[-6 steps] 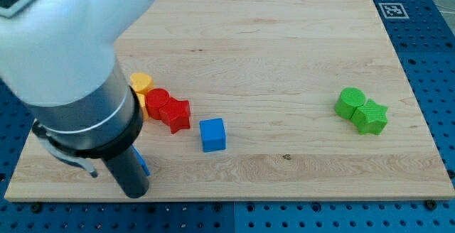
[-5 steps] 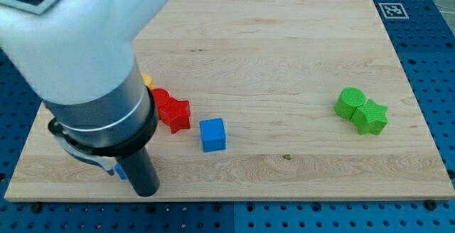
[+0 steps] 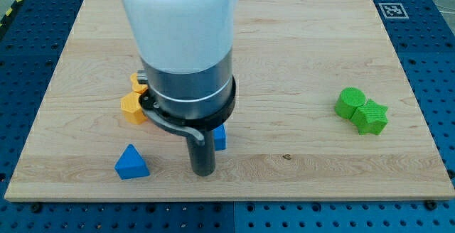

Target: Move the blue cube towards the blue triangle

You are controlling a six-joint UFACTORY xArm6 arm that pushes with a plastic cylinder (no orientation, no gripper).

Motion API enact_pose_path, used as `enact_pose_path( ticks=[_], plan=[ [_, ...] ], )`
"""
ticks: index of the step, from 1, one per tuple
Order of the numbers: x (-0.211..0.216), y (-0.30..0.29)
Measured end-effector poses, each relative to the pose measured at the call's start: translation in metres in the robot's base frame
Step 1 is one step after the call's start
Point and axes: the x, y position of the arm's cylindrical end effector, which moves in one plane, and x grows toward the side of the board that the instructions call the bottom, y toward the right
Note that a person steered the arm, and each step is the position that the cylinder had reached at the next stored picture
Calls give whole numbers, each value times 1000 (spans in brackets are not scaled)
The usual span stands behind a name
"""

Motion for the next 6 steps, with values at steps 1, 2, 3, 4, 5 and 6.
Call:
enact_pose_path(
  ticks=[1, 2, 3, 4, 5, 6],
  plan=[
    [-8, 10],
    [-20, 15],
    [-33, 16],
    [-42, 17],
    [-43, 17],
    [-40, 17]
  ],
)
